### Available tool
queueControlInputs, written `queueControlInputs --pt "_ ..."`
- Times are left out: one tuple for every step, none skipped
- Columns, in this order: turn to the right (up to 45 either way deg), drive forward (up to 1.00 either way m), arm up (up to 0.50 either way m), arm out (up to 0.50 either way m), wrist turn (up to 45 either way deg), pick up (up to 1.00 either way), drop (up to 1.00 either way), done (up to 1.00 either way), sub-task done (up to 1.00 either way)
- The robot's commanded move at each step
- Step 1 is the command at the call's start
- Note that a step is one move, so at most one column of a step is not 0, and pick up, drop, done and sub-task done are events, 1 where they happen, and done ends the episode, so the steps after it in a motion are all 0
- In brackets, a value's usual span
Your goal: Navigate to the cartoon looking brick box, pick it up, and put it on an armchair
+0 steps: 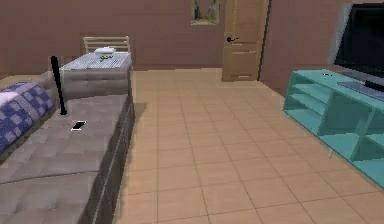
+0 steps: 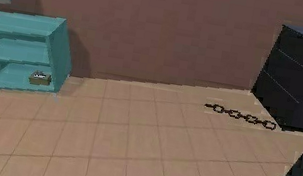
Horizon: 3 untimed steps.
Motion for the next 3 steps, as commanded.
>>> queueControlInputs --pt "0.0 0.05 0.00 0.00 0.0 0.00 0.00 0.00 0.00" --pt "3.0 0.00 0.00 0.00 0.0 0.00 0.00 0.00 0.00" --pt "0.0 1.00 0.00 0.00 0.0 0.00 0.00 0.00 0.00"
